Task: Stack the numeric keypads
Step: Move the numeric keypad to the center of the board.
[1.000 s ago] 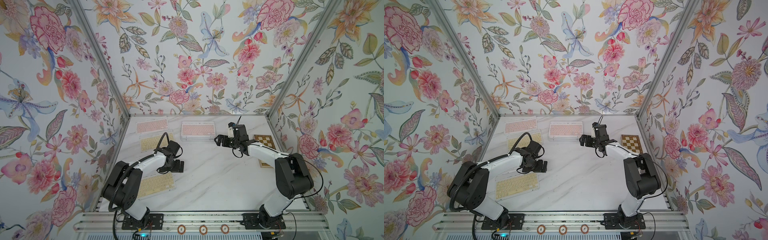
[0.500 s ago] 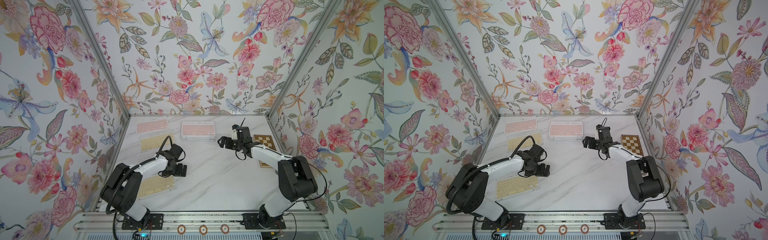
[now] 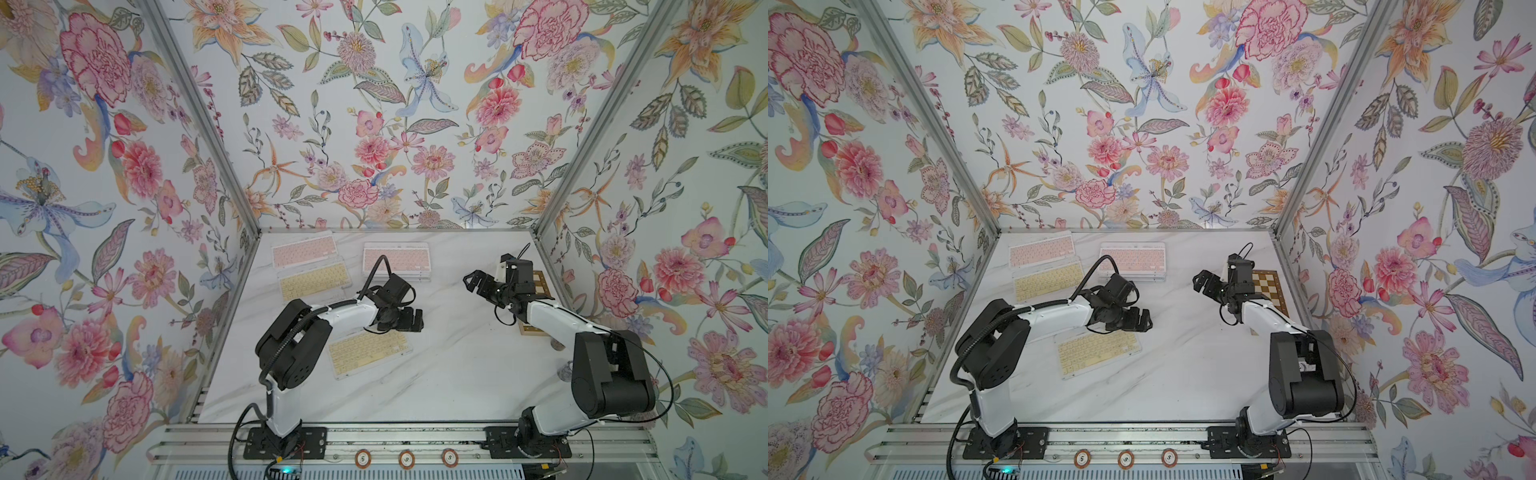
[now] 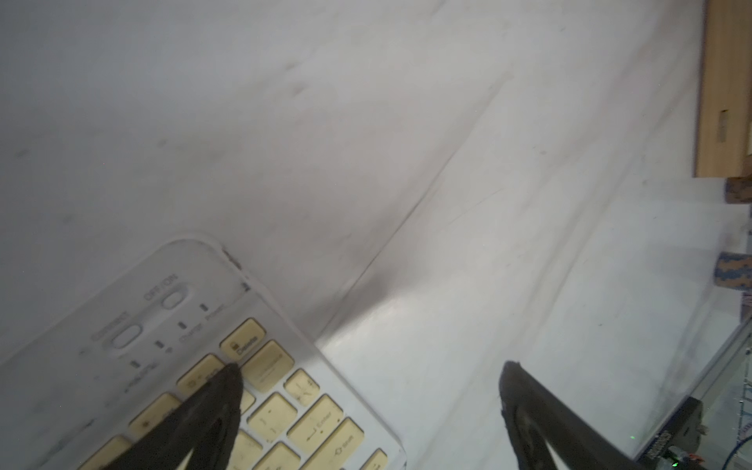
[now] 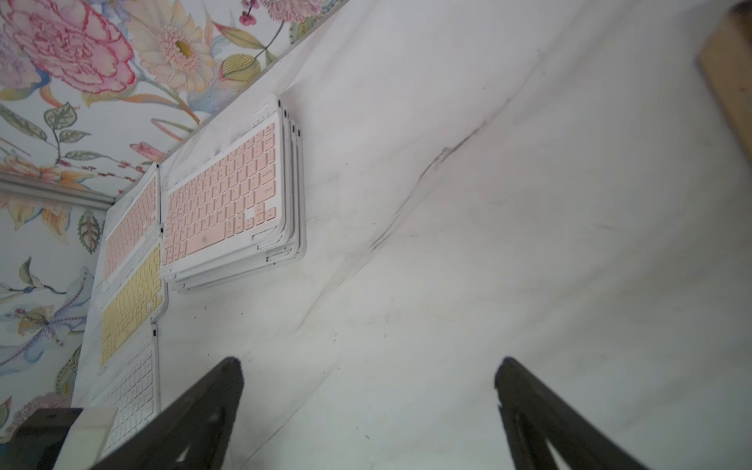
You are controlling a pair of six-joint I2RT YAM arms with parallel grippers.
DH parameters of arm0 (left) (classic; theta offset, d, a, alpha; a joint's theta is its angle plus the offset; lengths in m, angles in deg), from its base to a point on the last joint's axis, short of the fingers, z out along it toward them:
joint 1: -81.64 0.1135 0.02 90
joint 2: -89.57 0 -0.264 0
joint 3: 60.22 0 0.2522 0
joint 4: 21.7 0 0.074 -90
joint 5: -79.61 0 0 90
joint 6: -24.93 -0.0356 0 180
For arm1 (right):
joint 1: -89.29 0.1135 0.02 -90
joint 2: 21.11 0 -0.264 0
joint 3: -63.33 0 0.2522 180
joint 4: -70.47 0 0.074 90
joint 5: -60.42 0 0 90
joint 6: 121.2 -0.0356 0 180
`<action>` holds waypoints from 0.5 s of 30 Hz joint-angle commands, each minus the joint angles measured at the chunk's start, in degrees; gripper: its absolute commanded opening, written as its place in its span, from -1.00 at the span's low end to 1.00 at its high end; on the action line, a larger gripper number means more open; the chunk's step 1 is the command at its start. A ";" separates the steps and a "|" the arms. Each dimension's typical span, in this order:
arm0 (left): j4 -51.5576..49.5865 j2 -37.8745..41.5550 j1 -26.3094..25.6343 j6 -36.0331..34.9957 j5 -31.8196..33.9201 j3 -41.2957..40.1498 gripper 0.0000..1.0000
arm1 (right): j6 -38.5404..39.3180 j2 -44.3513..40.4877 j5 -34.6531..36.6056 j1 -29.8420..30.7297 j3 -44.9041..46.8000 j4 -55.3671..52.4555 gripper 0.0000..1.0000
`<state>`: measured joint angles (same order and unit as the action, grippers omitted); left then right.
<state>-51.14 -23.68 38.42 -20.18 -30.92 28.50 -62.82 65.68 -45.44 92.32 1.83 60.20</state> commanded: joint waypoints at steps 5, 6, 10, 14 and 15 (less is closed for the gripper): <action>-6.01 -4.38 0.53 -3.16 -1.30 20.16 0.99 | -2.07 -2.34 -4.60 -3.56 0.98 1.36 0.98; -6.75 -2.44 1.54 -3.61 -0.85 19.35 0.99 | -1.31 -2.01 -4.66 -3.01 0.50 0.59 0.98; -7.41 6.88 7.06 -4.15 0.22 8.00 0.99 | 0.85 0.19 -4.12 0.84 -1.32 -0.32 0.99; -4.79 19.31 14.21 -2.17 1.02 -9.22 0.99 | 3.56 3.58 -2.47 6.98 -3.92 -3.01 0.98; -4.27 21.68 15.34 -1.39 1.01 -12.68 0.98 | 3.76 4.35 -2.54 8.37 -4.28 -3.26 0.98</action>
<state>-53.40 -6.52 50.68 -22.46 -31.58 23.56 -61.71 67.93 -48.34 97.63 -0.58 59.67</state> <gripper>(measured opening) 0.993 0.992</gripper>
